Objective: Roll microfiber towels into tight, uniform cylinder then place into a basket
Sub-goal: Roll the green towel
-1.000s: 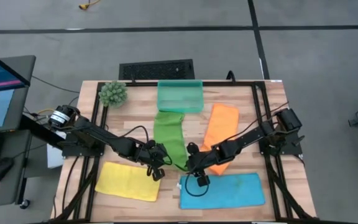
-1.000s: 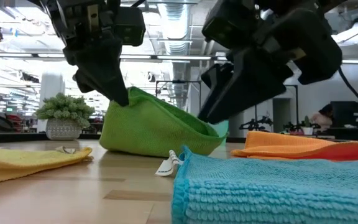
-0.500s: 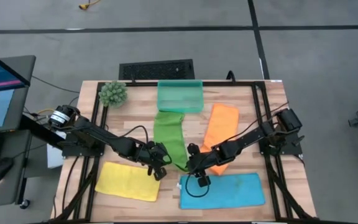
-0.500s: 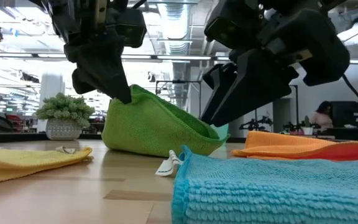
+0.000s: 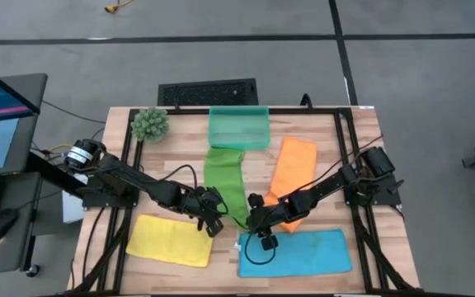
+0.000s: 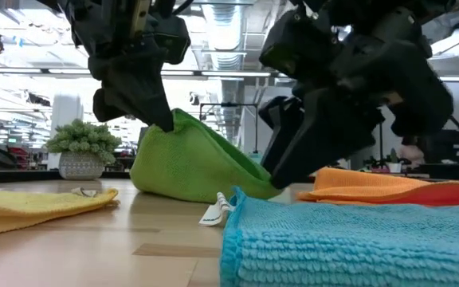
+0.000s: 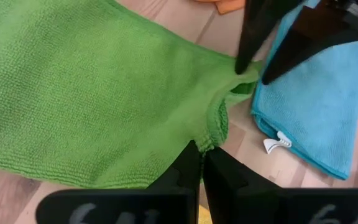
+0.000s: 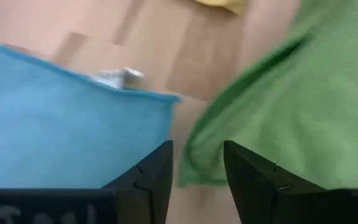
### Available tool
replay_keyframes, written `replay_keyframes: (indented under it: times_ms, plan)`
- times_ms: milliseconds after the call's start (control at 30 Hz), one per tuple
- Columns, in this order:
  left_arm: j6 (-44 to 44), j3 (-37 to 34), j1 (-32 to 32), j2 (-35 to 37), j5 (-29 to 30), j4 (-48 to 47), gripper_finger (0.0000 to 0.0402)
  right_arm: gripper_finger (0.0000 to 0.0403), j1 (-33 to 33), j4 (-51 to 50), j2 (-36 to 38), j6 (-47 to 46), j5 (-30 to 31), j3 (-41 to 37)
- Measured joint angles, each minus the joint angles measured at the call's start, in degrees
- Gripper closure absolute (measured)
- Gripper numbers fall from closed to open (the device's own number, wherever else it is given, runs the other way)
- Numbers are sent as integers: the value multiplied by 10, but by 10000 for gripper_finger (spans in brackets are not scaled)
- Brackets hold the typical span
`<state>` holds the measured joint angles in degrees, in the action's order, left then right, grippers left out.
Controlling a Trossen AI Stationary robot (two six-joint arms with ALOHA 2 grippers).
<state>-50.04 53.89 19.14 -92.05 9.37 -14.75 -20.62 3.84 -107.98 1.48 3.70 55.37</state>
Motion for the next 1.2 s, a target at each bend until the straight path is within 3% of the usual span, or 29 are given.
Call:
replay_keyframes:
  times_ms: [767,967,1200]
  plan:
    - [-92,0,0,0,19,27,401,240,-9,0,-1,-35,40,0]
    - [-93,0,0,0,19,27,401,275,-11,-2,-1,-43,39,0]
    - [-89,0,0,0,18,27,401,356,-11,-2,-1,-61,37,0]
